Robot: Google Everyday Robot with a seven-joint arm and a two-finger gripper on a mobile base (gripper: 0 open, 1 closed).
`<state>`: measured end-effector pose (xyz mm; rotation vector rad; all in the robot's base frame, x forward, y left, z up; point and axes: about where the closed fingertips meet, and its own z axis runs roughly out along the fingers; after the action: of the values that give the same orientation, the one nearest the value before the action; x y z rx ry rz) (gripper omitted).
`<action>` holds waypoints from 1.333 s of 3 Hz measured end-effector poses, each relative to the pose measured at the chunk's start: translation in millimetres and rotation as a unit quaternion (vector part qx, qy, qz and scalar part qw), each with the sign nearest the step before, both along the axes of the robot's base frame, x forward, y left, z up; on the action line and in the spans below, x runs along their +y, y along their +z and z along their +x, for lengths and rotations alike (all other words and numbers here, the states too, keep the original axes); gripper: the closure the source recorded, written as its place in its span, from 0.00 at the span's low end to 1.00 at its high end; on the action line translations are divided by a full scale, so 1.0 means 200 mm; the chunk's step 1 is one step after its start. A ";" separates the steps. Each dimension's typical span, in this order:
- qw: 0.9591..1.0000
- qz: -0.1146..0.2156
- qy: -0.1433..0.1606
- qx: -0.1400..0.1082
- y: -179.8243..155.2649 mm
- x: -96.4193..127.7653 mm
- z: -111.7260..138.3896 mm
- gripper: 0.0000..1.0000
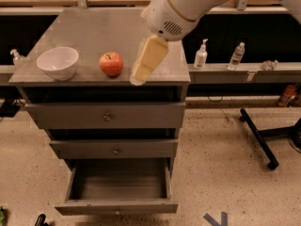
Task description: Place apple into bottom drawer
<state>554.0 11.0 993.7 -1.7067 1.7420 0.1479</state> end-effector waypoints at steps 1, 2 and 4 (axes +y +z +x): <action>0.998 0.040 -0.054 0.002 -0.21 0.16 0.13 0.00; 0.992 0.070 -0.106 -0.004 -0.36 0.28 0.20 0.00; 0.982 0.117 -0.143 -0.031 -0.44 0.43 0.36 0.00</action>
Offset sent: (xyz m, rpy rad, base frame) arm 0.0657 0.0819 -0.1020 0.2383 -0.0442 -0.3436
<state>625.5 97.6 906.1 -1.2669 1.8229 0.1614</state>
